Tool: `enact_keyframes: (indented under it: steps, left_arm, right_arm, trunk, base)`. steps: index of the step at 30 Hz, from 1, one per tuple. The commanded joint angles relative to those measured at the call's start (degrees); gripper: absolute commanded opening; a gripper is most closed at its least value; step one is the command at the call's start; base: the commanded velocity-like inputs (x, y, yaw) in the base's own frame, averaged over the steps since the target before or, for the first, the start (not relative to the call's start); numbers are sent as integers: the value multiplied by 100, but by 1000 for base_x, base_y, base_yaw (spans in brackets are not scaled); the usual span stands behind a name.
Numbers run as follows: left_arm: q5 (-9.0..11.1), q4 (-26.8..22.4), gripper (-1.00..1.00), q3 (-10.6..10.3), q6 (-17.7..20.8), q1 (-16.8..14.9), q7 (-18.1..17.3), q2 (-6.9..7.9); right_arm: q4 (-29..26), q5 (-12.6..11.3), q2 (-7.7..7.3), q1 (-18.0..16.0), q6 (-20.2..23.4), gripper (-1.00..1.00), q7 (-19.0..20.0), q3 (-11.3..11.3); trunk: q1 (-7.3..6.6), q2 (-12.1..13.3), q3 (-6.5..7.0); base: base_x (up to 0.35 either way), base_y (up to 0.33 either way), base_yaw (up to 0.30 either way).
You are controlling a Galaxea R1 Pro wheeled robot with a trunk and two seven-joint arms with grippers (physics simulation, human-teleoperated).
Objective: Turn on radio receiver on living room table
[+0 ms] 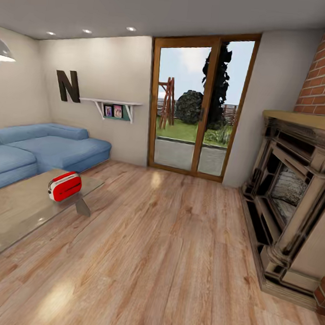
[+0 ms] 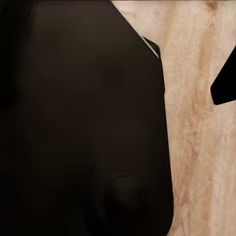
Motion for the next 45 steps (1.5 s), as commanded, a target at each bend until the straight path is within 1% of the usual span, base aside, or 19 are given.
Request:
enact_keyframes:
  steps: [1, 3, 4, 7, 11, 17, 20, 26, 27, 29, 31, 33, 45]
  left_arm:
    - [-5, 33, 100, -33, 33, 7, -14, -33]
    - [-8, 98, 100, -77, 97, 6, -16, -98]
    - [-14, 131, 100, -57, 105, 7, -17, -130]
    - [-11, 192, 100, -59, 90, 5, -18, -226]
    - [-9, 167, 100, -66, 22, 6, -18, -355]
    - [-14, 23, 100, -86, -171, 6, -43, -547]
    - [-20, -73, 100, -95, -267, 6, -50, -546]
    - [-56, -267, 100, -105, -435, 1, -29, -541]
    - [-63, -2128, 100, -105, -419, 0, -28, -543]
    - [-73, -2548, 100, -105, -226, -1, -5, -535]
    - [-71, -2670, 100, -105, -173, -1, 3, -517]
    - [-71, -2730, 100, -105, -149, -2, 7, -507]
    - [-62, -2742, 100, -102, -149, -2, 0, -495]
  right_arm:
    - [33, 33, 33, -34, -11, 100, -26, -33]
    - [97, 75, 98, -99, -6, 100, -1, -96]
    - [129, 80, 130, -131, -7, 100, 19, -128]
    - [225, 79, 226, -214, -9, 100, 25, -124]
    - [346, 86, 237, -220, -9, 100, 26, -130]
    - [336, 71, 250, -223, -11, 100, 26, -117]
    - [238, 69, 220, -267, -21, 100, 28, -107]
    - [44, 65, 34, -290, -4, 100, 2, -137]
    - [-2197, 69, -266, -290, 6, 100, 0, -138]
    - [-2686, 83, -323, -291, 17, 100, -28, -140]
    - [-2999, 82, -335, -291, -7, 100, -69, -140]
    - [-3185, 91, -334, -291, -31, 100, -92, -128]
    - [-3235, 86, -334, -291, -44, 100, -89, -115]
  trunk:
    - [1, 0, -2]
    - [1, 0, -2]
    - [1, 0, -2]
    - [1, 0, -2]
    - [1, 0, -2]
    - [1, 0, -2]
    - [1, 0, -2]
    - [1, 0, -2]
    - [1, 0, -2]
    - [1, 0, -2]
    - [1, 0, -2]
    - [1, 0, -2]
    - [1, 0, -2]
  base:
    - [0, 0, 0]
    - [0, 0, 0]
    - [0, 0, 0]
    - [0, 0, 0]
    - [0, 0, 0]
    - [0, 0, 0]
    - [0, 0, 0]
    - [149, 0, 0]
    - [287, 0, 0]
    - [311, -2, 0]
    - [321, -33, 0]
    - [324, -59, 0]
    - [326, -70, 0]
